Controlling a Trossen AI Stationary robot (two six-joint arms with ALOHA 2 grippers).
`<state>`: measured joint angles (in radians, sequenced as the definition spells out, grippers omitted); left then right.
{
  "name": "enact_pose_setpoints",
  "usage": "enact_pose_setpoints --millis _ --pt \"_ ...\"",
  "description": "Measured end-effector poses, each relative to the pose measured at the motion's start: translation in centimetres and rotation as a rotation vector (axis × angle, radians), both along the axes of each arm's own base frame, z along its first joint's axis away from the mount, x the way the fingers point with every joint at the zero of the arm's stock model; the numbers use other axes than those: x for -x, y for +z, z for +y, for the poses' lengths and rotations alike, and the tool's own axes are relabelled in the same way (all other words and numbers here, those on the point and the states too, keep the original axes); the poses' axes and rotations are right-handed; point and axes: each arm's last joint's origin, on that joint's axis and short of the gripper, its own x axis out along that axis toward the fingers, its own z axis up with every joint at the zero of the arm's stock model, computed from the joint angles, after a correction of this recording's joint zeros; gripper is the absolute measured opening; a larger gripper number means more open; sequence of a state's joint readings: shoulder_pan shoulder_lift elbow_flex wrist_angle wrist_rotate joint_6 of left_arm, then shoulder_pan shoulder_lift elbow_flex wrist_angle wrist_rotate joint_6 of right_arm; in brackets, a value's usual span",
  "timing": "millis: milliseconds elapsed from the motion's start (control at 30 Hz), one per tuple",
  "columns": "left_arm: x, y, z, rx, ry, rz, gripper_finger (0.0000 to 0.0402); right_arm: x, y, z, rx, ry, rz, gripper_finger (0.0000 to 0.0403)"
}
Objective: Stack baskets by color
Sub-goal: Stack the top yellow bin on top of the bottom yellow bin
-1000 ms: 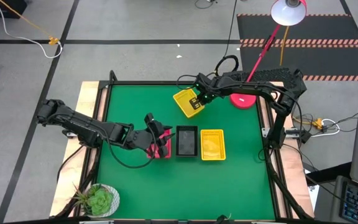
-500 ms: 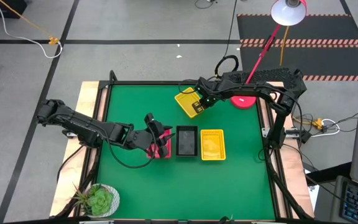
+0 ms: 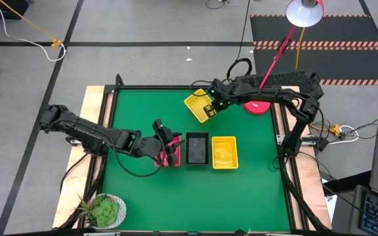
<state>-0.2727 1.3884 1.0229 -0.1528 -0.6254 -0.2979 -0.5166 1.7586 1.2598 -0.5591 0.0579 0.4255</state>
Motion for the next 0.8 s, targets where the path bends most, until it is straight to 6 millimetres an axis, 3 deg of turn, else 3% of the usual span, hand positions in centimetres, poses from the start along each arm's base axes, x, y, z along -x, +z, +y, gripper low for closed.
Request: enact_pose_setpoints --millis 267,433,633,800 --pt "0.0 0.0 0.0 0.016 0.008 -0.008 0.014 3.2 6.7 1.8 0.144 -0.04 -0.071 0.0004" --pt "-0.1 0.0 -0.1 0.04 -0.034 -0.007 0.014 6.4 10.7 4.9 0.205 -0.055 -0.084 0.0004" --pt "-1.1 -0.6 -0.7 0.004 -0.092 -0.004 0.0141 9.6 13.7 9.5 0.205 -0.045 -0.137 0.0004" --pt "-1.8 -0.7 -0.6 -0.004 -0.09 0.003 0.0141 11.6 15.1 12.1 0.226 -0.051 -0.187 0.0004"
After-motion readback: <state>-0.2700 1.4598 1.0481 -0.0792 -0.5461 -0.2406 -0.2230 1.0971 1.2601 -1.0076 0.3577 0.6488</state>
